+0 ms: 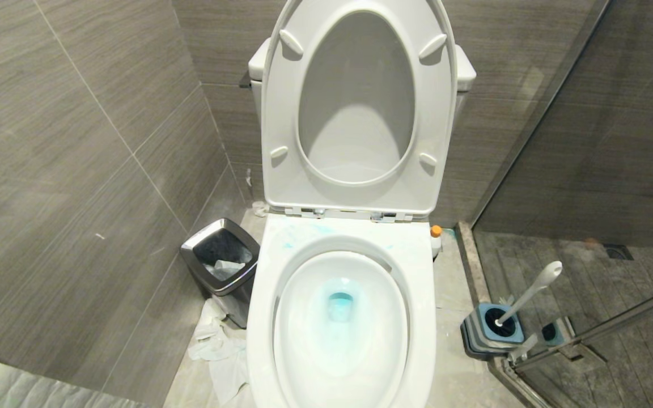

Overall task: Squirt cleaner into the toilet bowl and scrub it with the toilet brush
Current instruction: Flush the toilet

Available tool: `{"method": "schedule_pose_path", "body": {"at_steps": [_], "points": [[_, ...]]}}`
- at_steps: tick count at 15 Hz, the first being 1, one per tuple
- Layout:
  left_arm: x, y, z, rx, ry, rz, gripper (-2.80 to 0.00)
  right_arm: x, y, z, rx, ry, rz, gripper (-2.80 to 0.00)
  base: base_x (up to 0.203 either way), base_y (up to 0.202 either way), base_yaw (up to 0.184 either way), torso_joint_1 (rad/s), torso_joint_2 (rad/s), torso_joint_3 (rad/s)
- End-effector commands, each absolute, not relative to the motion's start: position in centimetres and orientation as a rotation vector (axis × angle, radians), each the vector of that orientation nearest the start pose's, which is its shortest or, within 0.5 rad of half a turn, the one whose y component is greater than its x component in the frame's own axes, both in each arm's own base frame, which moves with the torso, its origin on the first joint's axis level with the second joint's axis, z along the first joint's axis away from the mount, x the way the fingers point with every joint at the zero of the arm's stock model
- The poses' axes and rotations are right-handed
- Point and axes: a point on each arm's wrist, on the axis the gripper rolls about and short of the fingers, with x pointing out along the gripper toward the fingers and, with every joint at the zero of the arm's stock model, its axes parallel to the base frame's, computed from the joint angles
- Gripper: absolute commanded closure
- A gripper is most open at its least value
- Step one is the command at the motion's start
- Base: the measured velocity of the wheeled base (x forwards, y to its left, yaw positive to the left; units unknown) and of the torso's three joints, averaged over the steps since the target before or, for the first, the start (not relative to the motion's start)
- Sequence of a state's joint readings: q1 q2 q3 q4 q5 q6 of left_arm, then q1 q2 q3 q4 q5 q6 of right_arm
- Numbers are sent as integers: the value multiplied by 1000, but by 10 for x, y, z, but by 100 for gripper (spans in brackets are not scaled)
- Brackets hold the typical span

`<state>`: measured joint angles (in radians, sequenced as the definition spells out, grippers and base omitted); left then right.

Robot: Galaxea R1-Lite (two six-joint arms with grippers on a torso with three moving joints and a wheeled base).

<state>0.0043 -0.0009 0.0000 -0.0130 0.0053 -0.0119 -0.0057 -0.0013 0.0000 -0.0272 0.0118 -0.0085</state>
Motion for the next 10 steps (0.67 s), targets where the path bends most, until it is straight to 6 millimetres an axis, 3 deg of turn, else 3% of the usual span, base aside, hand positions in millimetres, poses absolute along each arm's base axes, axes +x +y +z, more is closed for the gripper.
{"method": "schedule_pose_path", "body": {"at_steps": [1, 10], "points": [[-22, 0, 75, -12, -6, 11, 0, -22, 0, 75, -9, -17, 6, 0, 0, 0, 0, 0, 0, 0], [-22, 0, 75, -5, -8, 6, 0, -22, 0, 75, -9, -17, 6, 0, 0, 0, 0, 0, 0, 0]]}}
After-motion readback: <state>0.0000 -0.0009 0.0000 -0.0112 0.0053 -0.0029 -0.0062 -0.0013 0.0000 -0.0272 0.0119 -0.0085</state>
